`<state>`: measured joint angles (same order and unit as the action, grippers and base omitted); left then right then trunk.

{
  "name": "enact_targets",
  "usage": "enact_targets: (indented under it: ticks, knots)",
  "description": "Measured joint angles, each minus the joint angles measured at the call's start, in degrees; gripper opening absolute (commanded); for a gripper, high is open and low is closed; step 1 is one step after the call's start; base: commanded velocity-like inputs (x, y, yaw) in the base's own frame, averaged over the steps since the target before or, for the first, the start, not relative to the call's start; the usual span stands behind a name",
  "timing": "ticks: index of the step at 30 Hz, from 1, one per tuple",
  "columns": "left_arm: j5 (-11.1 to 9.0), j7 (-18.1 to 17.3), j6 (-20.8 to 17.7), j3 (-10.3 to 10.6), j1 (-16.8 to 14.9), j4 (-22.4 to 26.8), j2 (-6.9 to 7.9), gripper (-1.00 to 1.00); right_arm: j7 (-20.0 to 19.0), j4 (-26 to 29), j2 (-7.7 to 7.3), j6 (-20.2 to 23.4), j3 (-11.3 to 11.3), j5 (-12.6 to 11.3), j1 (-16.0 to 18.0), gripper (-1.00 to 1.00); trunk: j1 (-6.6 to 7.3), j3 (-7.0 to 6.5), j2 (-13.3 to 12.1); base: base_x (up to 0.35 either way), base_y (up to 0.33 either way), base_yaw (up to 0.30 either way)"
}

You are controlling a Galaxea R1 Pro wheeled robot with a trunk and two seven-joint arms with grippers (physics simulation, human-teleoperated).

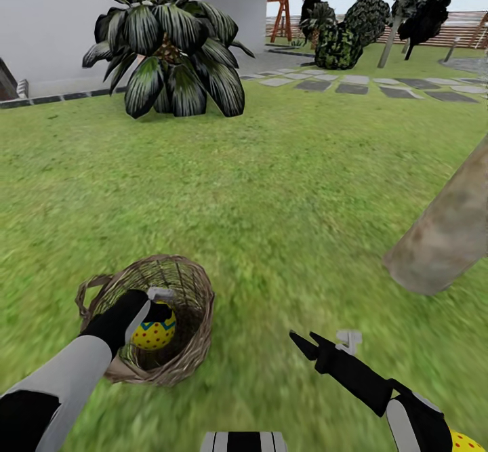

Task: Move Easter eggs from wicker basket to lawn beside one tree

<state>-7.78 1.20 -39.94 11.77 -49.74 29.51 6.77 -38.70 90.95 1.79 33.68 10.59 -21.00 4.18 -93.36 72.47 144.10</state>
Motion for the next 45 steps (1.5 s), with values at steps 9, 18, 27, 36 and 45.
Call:
enact_targets:
  ticks: [9,18,27,36,45]
  knots:
    - [-0.14,-0.24,-4.82,0.18,0.02,10.49,0.01,-1.00,0.00,0.00,0.00,0.00,0.00,0.00,0.01,1.00,0.23,-2.00,-0.12,-0.001,0.000,0.000]
    - [-0.12,-0.24,-7.46,0.17,0.02,11.01,0.01,-1.00,0.01,0.00,0.00,0.00,0.00,0.00,0.01,1.00,0.46,-3.99,-0.24,-0.078,-0.012,0.000]
    - [-0.11,0.04,-11.79,0.06,0.33,21.02,0.35,-1.00,-0.01,0.01,0.00,0.00,0.00,0.00,0.00,1.00,0.69,-5.99,-0.36,-0.105,-0.067,0.000]
    - [0.18,1.36,-19.85,-0.24,7.88,48.80,0.87,-1.00,-0.01,0.00,0.00,-0.03,0.07,0.00,0.00,1.00,0.93,-7.98,-0.48,-0.012,-0.009,0.000]
    - [0.29,3.14,-19.85,-0.42,10.53,56.76,0.91,-1.00,0.03,0.00,0.00,0.26,0.09,0.00,0.00,1.00,1.16,-9.98,-0.60,0.000,0.000,0.000]
